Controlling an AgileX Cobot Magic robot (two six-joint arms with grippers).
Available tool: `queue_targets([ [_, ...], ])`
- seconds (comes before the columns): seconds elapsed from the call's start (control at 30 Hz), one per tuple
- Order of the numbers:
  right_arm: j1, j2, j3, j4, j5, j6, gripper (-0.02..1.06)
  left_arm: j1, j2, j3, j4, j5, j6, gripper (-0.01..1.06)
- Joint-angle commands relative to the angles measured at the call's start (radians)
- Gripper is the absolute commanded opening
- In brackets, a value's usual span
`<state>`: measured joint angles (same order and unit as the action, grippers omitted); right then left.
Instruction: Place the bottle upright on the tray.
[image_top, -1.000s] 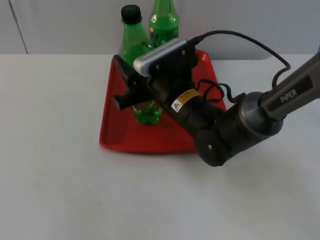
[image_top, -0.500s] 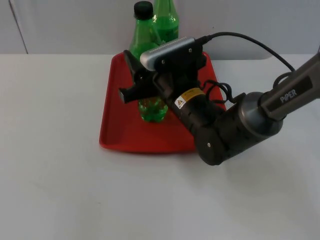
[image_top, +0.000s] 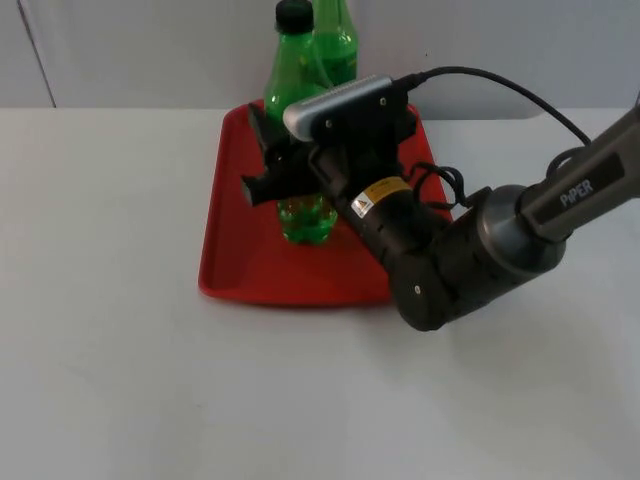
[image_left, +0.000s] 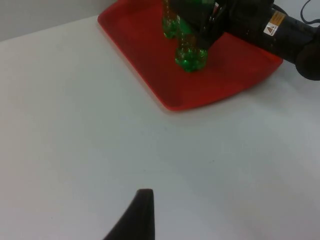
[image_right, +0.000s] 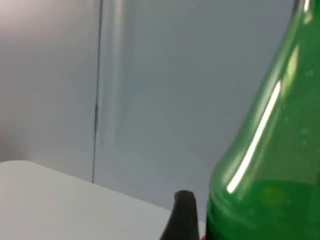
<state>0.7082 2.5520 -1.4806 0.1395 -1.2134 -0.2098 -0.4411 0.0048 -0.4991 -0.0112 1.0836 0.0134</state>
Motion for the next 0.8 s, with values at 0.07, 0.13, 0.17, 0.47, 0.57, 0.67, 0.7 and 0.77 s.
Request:
queue_targets([
  [0.07, -0.001, 0.002, -0.002, 0.027, 0.01, -0.011, 0.67, -0.007, -0.005, 0.004, 0.005, -0.009, -0.006, 1.05],
  [0.13, -0.001, 0.002, -0.002, 0.027, 0.02, -0.011, 0.67, -0.007, -0.005, 0.004, 0.005, -0.009, -0.006, 1.05],
  [0.17, -0.001, 0.002, -0.002, 0.027, 0.022, -0.011, 0.67, -0.007, -0.005, 0.004, 0.005, -0.009, -0.006, 1.05],
  [0.47, -0.001, 0.002, 0.0, 0.027, 0.058, -0.011, 0.79, -0.007, -0.005, 0.004, 0.005, -0.009, -0.006, 1.05],
  [0.57, -0.001, 0.002, 0.0, 0.029, 0.082, -0.011, 0.95, -0.007, -0.005, 0.004, 0.005, -0.009, -0.006, 1.05],
  [0.67, -0.001, 0.002, 0.012, 0.031, 0.078, -0.011, 1.05, -0.007, -0.005, 0.004, 0.005, -0.009, -0.006, 1.05],
  [0.7, -0.001, 0.002, 0.012, 0.031, 0.078, -0.011, 1.05, -0.007, -0.005, 0.004, 0.005, -0.009, -0.006, 1.05],
  [0.77, -0.001, 0.002, 0.014, 0.039, 0.091, -0.011, 1.05, -0.007, -0.005, 0.004, 0.005, -0.009, -0.006, 1.05],
])
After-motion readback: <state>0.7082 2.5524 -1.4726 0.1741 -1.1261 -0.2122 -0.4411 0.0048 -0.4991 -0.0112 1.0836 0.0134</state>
